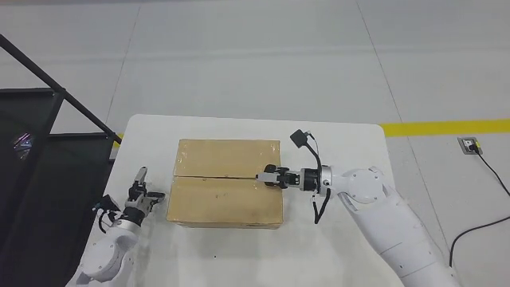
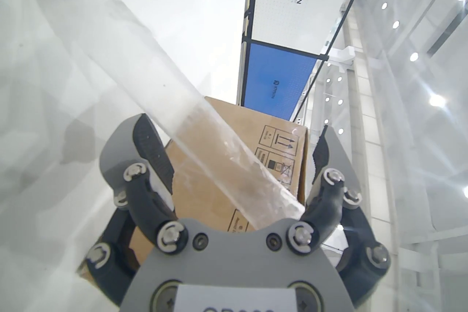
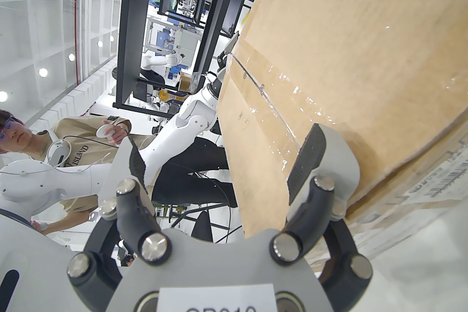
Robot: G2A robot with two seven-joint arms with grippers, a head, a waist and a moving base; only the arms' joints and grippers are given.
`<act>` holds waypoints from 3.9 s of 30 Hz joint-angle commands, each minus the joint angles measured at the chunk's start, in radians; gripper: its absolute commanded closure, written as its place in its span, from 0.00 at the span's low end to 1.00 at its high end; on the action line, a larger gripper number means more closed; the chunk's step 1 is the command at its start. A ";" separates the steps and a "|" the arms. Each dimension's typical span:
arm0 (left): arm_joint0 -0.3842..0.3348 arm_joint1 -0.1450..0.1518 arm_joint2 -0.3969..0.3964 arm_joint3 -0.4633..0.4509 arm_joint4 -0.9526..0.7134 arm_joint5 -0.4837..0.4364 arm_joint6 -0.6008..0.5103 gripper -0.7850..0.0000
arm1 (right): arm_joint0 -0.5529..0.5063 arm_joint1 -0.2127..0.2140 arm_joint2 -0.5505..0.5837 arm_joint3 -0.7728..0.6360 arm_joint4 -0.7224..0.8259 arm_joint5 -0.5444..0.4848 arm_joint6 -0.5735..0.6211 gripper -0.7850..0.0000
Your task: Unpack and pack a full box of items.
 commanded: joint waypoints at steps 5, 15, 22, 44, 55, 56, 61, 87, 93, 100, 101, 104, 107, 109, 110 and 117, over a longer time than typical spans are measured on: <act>-0.005 -0.006 -0.011 0.005 -0.015 -0.049 -0.006 0.00 | 0.000 0.000 0.000 0.000 0.000 0.000 0.000 0.00; 0.155 -0.008 -0.112 -0.257 0.087 -0.184 0.165 0.00 | 0.000 0.000 0.000 0.000 0.000 0.000 0.000 0.00; 0.213 -0.010 -0.160 -0.423 0.200 -0.170 0.235 0.00 | 0.000 0.000 0.000 0.000 0.000 0.000 0.000 0.00; 0.170 -0.035 -0.089 -0.531 0.445 -0.118 0.271 0.00 | 0.000 0.000 0.000 0.000 0.000 0.000 0.000 0.00; 0.144 -0.051 -0.028 -0.553 0.535 -0.086 0.291 0.00 | -0.059 0.012 0.030 -0.090 -0.017 -0.010 -0.042 0.00; 0.140 -0.053 -0.021 -0.553 0.542 -0.083 0.293 0.00 | -0.069 0.015 0.037 -0.104 -0.016 -0.012 -0.038 0.00; 0.121 -0.062 0.017 -0.551 0.572 -0.062 0.301 0.00 | -0.111 0.029 0.064 -0.164 -0.016 -0.005 -0.012 0.00; 0.016 -0.108 0.173 -0.478 0.666 0.005 0.302 0.00 | -0.142 0.049 0.088 -0.185 -0.004 0.012 0.002 0.00; 0.029 -0.115 0.195 -0.496 0.696 0.000 0.291 0.00 | -0.141 0.051 0.088 -0.182 0.002 0.007 0.002 0.00; 0.061 -0.118 0.179 -0.541 0.706 -0.017 0.291 0.00 | -0.132 0.050 0.074 -0.170 0.011 0.014 0.013 0.00; 0.070 -0.118 0.170 -0.554 0.702 -0.022 0.290 0.00 | -0.131 0.050 0.071 -0.170 0.020 0.012 0.021 0.00; 0.098 -0.116 0.134 -0.589 0.692 -0.034 0.292 0.00 | -0.136 0.054 0.088 -0.176 0.041 -0.016 0.030 0.00; 0.134 -0.114 0.086 -0.628 0.665 -0.055 0.290 0.00 | -0.160 0.064 0.116 -0.211 0.054 -0.060 0.054 0.00; 0.158 -0.112 0.045 -0.654 0.625 -0.073 0.282 0.00 | -0.185 0.072 0.137 -0.257 0.032 -0.101 0.061 0.00; 0.170 -0.110 0.021 -0.667 0.602 -0.080 0.273 0.00 | -0.200 0.077 0.146 -0.286 0.005 -0.118 0.065 0.00; 0.283 -0.101 -0.151 -0.710 0.538 -0.144 0.253 0.00 | -0.232 0.086 0.173 -0.338 -0.060 -0.121 0.035 0.00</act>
